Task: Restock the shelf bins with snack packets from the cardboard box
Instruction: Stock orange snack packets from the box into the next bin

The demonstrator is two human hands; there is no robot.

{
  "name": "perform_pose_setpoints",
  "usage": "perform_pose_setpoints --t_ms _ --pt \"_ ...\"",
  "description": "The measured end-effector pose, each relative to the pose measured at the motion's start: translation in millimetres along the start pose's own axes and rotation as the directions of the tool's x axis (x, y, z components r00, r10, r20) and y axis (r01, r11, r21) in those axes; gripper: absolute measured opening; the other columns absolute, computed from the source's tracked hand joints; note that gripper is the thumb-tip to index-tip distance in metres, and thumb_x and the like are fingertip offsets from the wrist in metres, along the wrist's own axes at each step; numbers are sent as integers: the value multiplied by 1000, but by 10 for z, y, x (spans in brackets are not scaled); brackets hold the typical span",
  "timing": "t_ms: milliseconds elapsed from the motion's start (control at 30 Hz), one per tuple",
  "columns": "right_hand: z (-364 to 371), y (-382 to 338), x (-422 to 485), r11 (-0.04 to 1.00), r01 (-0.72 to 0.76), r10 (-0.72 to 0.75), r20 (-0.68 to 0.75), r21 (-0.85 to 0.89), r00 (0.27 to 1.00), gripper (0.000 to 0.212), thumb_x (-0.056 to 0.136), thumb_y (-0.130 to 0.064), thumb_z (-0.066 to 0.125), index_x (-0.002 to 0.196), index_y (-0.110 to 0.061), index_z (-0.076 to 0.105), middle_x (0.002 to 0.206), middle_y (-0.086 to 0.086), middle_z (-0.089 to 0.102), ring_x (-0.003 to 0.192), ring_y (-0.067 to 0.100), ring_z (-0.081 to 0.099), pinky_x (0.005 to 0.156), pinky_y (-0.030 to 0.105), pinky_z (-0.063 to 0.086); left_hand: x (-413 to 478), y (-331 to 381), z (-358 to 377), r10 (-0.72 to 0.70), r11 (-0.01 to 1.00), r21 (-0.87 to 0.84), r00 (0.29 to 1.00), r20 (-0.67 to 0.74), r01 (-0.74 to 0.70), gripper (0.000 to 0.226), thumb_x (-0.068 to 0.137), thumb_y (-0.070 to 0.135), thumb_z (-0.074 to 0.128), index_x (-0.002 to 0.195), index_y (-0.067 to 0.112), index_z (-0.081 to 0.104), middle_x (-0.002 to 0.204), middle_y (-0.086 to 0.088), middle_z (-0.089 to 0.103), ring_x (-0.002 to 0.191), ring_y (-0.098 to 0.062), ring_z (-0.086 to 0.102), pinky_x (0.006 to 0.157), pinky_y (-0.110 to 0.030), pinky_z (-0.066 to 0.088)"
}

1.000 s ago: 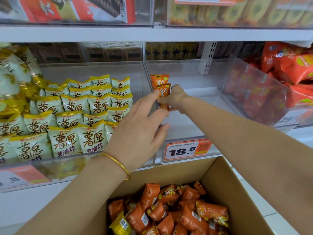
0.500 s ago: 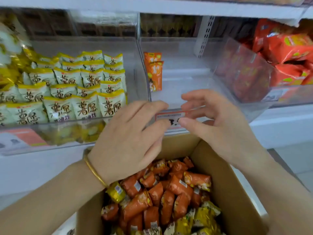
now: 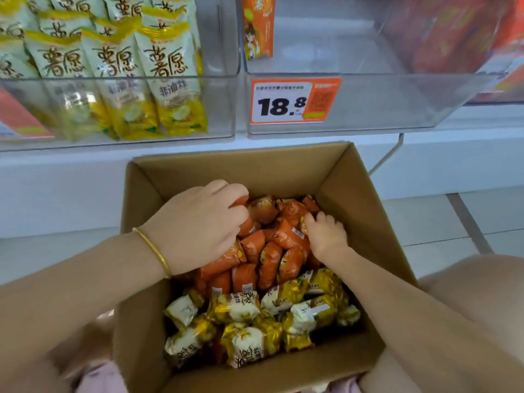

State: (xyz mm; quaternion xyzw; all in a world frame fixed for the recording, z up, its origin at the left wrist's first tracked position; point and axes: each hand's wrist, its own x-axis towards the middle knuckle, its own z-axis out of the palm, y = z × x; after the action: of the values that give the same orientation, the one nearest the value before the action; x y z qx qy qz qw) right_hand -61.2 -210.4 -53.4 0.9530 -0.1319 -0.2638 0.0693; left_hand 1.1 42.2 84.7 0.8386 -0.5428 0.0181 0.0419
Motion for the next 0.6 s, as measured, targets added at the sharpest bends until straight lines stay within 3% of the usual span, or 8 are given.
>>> perform_pose_setpoints --t_ms 100,200,267,367,467,533,600 --pt "99 3 25 983 10 -20 -57 -184 998 74 91 -16 53 151 -9 10 141 20 42 127 34 41 101 41 37 40 -14 19 14 1000 -7 1000 7 -13 27 86 25 44 83 14 67 113 -8 60 93 -26 59 63 -41 55" --pt "118 21 60 980 -38 19 -99 -193 995 72 90 -18 57 148 -2 17 136 16 48 123 31 44 96 39 40 93 32 34 39 999 -10 999 12 -39 22 83 22 47 78 12 66 108 -12 62 89 -28 60 59 -42 55" --pt "-13 31 71 990 -109 96 -134 -93 986 69 85 -24 66 141 -3 33 135 14 45 123 30 43 95 38 41 133 61 30 48 999 -9 999 14 -48 24 82 23 46 77 12 66 106 -12 63 88 -28 61 57 -41 55" --pt "-260 31 89 961 -128 173 -172 243 970 65 75 -39 74 127 -12 47 128 12 45 120 30 43 93 41 41 185 80 19 46 999 -3 999 20 -46 23 80 24 50 80 11 69 105 -12 63 89 -29 61 56 -40 55" --pt "-281 -95 163 836 26 -38 11 548 999 87 66 -57 77 136 -17 44 141 14 34 131 34 33 106 46 36 218 77 41 32 999 1 999 23 -32 18 81 23 57 85 10 69 107 -13 63 92 -31 61 59 -42 55" --pt "-138 -207 175 801 50 -203 192 596 960 102 65 -63 75 147 -20 32 156 11 13 142 35 16 115 49 24 223 73 61 6 1000 -2 999 37 -6 17 83 23 59 90 11 69 112 -12 61 97 -30 58 64 -42 55" --pt "5 -260 192 817 46 -265 302 575 916 101 67 -66 72 149 -24 30 161 6 -1 146 36 3 117 53 15 202 65 74 -17 1000 6 999 49 17 19 85 24 57 93 12 68 114 -10 59 100 -28 56 67 -41 54"
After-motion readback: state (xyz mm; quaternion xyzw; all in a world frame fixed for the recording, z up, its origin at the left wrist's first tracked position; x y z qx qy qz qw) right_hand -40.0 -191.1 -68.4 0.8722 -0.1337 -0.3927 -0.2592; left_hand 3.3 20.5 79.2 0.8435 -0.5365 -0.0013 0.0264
